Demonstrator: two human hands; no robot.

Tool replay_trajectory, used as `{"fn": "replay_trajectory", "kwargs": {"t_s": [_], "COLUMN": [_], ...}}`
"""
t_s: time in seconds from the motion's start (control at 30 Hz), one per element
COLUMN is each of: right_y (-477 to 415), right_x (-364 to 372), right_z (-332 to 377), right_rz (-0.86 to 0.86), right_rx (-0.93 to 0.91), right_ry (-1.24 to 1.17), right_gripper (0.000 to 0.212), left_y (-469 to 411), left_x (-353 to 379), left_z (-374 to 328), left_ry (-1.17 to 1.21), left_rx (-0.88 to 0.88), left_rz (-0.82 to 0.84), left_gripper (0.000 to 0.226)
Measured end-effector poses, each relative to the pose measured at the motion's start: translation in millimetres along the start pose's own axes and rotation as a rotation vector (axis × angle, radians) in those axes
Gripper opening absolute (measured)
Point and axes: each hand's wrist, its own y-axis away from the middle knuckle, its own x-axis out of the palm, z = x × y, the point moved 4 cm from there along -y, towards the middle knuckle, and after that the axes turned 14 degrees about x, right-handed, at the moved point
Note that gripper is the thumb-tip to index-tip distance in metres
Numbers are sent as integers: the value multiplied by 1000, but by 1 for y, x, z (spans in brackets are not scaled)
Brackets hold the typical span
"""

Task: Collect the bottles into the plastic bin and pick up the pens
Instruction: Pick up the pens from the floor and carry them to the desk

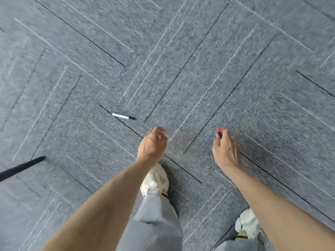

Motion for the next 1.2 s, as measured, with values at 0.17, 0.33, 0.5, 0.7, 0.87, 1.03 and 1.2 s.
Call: {"fn": "replay_trajectory", "kwargs": {"t_s": [0.17,0.33,0.5,0.7,0.87,1.03,1.2], "right_y": [-7,-18,-28,2,29,-7,-69], "right_x": [24,46,38,-30,-143,-257,-329], "right_z": [58,89,86,77,104,138,145], "right_rz": [34,133,184,179,175,91,108], "right_rx": [-51,-133,42,217,282,282,323], "right_ry": [-4,-29,-189,-211,-234,-388,-478], "right_gripper": [21,19,24,20,27,27,27], "left_y": [-32,-59,-72,-63,-61,-119,-186], "left_x": [-49,-56,-65,-65,-94,-133,-155], "left_z": [61,126,123,48,-93,-230,-332], "left_ry": [-400,-639,-733,-314,15,-94,-107], "left_rx": [-14,-141,20,-14,-55,235,224], "left_rz": [-228,-198,-132,40,206,401,379], "left_gripper": [53,50,31,21,26,39,40]}}
